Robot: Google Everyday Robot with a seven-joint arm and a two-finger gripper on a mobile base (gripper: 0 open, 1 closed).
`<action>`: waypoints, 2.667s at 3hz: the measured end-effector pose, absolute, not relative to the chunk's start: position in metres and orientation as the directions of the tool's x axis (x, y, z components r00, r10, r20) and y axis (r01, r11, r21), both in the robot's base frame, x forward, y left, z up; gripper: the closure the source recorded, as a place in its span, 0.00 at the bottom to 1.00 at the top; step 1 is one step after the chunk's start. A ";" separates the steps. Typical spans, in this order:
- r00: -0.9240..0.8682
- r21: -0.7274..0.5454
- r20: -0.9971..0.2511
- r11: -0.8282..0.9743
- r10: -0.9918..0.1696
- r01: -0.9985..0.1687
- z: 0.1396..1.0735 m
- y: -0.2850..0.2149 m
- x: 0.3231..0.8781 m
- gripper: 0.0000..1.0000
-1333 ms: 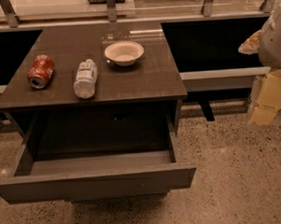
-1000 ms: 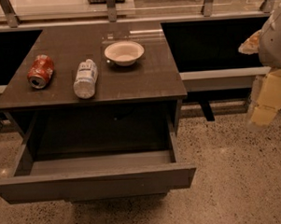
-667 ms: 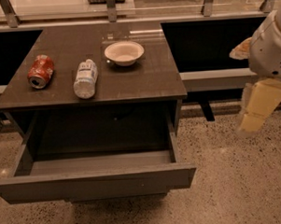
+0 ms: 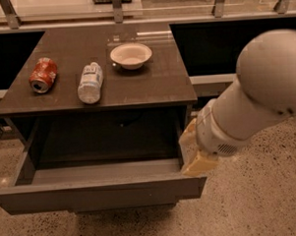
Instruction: Close top drawer
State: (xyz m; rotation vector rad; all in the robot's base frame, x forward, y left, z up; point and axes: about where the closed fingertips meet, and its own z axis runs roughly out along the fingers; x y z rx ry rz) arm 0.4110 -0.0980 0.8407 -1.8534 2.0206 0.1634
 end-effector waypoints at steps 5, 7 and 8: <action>-0.069 -0.053 -0.366 0.095 -0.928 -0.994 0.711 -0.063 0.387 1.00; -0.054 0.000 -0.323 0.057 -0.945 -0.998 0.651 -0.050 0.396 1.00; -0.053 0.009 -0.317 0.052 -0.947 -0.999 0.644 -0.046 0.397 1.00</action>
Offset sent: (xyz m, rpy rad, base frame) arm -0.0531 0.0350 -0.1386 0.0489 0.1583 0.0570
